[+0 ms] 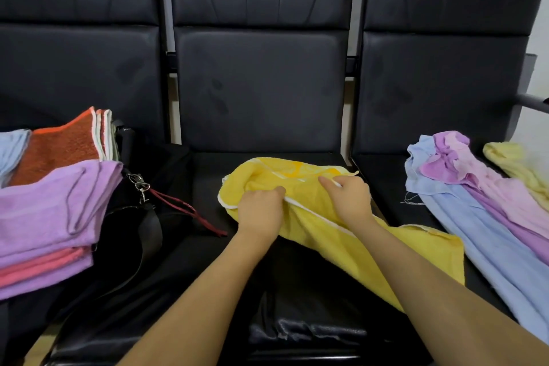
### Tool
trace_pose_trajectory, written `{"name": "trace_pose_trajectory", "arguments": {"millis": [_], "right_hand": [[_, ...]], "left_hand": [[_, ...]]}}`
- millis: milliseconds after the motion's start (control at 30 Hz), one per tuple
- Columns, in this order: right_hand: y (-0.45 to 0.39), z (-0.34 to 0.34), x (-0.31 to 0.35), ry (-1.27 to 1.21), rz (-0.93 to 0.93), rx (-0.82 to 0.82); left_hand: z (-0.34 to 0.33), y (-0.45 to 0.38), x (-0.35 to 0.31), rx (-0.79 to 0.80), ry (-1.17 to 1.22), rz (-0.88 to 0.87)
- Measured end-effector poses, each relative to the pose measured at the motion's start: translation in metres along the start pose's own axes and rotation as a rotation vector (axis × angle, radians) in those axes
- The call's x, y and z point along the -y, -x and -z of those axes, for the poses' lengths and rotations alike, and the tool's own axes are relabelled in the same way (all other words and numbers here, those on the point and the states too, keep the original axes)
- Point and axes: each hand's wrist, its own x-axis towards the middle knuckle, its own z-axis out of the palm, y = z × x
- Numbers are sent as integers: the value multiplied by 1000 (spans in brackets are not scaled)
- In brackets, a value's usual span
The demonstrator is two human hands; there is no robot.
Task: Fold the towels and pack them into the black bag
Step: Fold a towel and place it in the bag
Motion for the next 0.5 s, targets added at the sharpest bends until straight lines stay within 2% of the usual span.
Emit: {"name": "trace_pose_trajectory", "arguments": {"millis": [67,100,167,267,333,400,500], "right_hand": [[1,7,8,-127,1,-46],[2,10,14,-187,4,-61],[4,16,23,-295,14,-83],[5,22,30,-395,6,-66],[6,25,34,-465,-26,-26],[8,28,35,-494,-45,10],[14,31,36,-468,-48,50]], "left_hand": [[8,-6,6,-31,272,218],[12,-6,9,-98,399,296],[21,-8,16,-212,612,406],[29,-9,24,-291,831,574],[32,-7,29,-346,890,630],[36,-4,34,-391,865,596],[44,4,35,-363,793,575]]}}
